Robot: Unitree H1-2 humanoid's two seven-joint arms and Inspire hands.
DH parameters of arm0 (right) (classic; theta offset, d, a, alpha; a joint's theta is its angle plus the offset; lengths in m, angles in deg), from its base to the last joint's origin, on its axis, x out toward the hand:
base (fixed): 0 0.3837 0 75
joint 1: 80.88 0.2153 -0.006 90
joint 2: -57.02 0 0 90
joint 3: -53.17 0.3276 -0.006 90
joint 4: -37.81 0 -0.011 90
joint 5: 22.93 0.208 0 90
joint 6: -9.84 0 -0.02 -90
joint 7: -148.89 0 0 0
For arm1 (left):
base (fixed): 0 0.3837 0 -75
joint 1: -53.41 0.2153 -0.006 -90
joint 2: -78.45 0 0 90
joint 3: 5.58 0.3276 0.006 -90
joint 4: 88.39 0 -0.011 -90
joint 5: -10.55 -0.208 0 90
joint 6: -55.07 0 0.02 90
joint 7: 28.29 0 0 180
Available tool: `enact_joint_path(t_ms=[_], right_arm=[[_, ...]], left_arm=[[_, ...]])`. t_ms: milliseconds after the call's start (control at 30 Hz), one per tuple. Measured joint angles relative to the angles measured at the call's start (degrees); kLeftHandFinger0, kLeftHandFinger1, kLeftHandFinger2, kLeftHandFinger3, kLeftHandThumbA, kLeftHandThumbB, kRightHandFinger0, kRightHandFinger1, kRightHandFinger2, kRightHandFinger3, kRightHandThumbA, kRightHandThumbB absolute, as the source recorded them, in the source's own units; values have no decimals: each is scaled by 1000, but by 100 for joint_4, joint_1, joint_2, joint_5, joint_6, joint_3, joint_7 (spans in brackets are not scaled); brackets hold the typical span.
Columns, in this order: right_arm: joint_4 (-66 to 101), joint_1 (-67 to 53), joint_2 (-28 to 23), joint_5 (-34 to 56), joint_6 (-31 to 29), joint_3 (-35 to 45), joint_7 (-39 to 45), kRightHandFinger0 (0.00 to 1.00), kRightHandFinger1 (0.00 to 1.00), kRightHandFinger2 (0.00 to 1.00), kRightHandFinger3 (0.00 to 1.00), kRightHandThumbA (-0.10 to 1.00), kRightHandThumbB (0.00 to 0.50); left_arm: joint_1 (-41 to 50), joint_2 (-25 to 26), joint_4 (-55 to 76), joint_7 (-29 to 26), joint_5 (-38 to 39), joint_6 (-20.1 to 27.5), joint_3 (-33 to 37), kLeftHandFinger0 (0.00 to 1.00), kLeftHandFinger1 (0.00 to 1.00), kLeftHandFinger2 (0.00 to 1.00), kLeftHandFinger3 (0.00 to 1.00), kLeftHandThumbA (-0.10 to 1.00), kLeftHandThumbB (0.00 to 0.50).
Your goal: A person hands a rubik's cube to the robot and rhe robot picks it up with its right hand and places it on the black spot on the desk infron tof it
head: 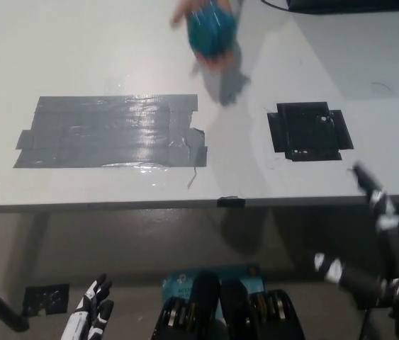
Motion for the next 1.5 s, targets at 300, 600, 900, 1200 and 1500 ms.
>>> enact_joint_path(t_ms=[300,600,900,1200,1500], right_arm=[[-594,1917,-120,42,1141,44,314,1000,1000,1000,1000,957,386],[-3231,3717,-152,165,1772,-54,675,1000,1000,1000,1000,948,475],[-5058,4498,42,340,1961,-14,753,1000,1000,1000,1000,931,457],[-6285,5076,178,455,1961,54,698,1000,1000,1000,1000,976,493],[-6592,5277,242,483,1814,204,420,32,155,334,352,69,250]], left_arm=[[-35,1,1,4,-14,-8,-1,1000,1000,1000,1000,933,115],[-140,2,2,5,-23,-2,-4,1000,1000,1000,1000,942,123],[-219,3,15,8,-38,-8,0,1000,1000,1000,1000,962,145],[-257,22,39,14,-39,-13,0,1000,1000,1000,1000,952,125],[-283,42,44,14,-40,-12,1,1000,1000,1000,1000,959,130]])
